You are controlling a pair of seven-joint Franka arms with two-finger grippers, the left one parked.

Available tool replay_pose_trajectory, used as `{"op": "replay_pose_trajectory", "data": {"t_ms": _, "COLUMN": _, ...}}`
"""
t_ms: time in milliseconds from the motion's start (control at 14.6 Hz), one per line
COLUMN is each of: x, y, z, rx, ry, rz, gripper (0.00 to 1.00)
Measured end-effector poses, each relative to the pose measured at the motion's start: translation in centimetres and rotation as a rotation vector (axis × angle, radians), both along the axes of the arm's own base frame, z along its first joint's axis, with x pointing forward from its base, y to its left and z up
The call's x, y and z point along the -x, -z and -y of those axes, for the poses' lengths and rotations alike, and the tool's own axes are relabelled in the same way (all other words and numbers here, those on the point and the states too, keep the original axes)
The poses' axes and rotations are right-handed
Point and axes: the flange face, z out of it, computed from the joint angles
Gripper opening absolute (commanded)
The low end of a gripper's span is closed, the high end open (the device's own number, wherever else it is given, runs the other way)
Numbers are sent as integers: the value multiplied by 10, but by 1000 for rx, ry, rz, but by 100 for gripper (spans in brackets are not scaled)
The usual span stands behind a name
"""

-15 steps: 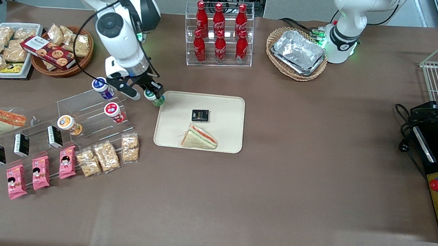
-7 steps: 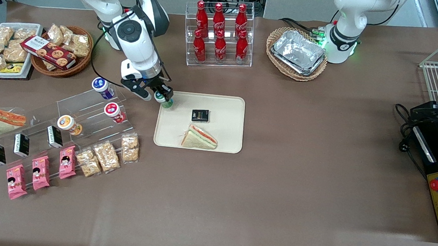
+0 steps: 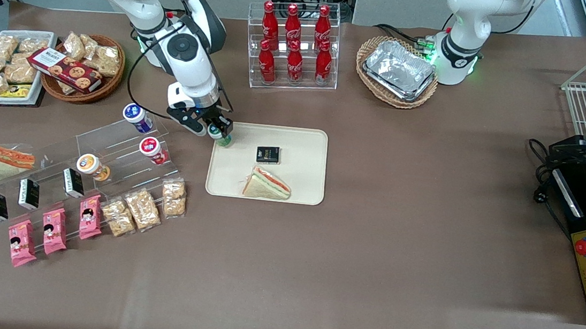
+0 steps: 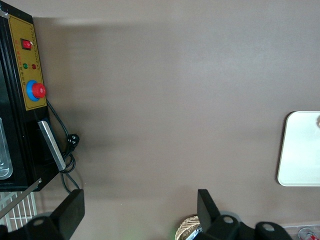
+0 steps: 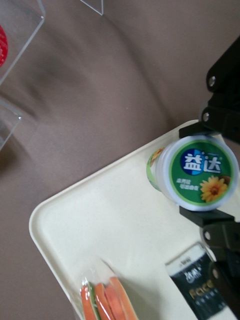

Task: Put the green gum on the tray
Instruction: 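Carry the yogurt cup over the cream tray corner and lower it, then open the right gripper to release the cup on the tray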

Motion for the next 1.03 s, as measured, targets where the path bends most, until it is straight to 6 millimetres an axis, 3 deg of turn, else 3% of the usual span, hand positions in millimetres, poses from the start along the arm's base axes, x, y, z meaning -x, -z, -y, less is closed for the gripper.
{"op": "replay_pose_trajectory", "data": {"t_ms": 342, "x": 8, "y": 32, "z": -10, "rx": 20, "ry": 22, "rz": 43, "gripper": 39}}
{"op": "replay_pose_trajectory", "data": {"t_ms": 479, "x": 7, "y": 35, "z": -12, "rx": 11, "ry": 34, "rz": 43, "gripper": 39}}
{"op": "replay_pose_trajectory", "data": {"t_ms": 547, "x": 7, "y": 35, "z": -12, "rx": 9, "ry": 37, "rz": 43, "gripper": 47}}
{"op": "replay_pose_trajectory", "data": {"t_ms": 616, "x": 7, "y": 35, "z": -12, "rx": 9, "ry": 38, "rz": 43, "gripper": 85}}
{"op": "replay_pose_trajectory", "data": {"t_ms": 684, "x": 7, "y": 35, "z": -12, "rx": 8, "ry": 40, "rz": 43, "gripper": 100}}
{"op": "replay_pose_trajectory", "data": {"t_ms": 1026, "x": 8, "y": 36, "z": -13, "rx": 3, "ry": 51, "rz": 42, "gripper": 100}}
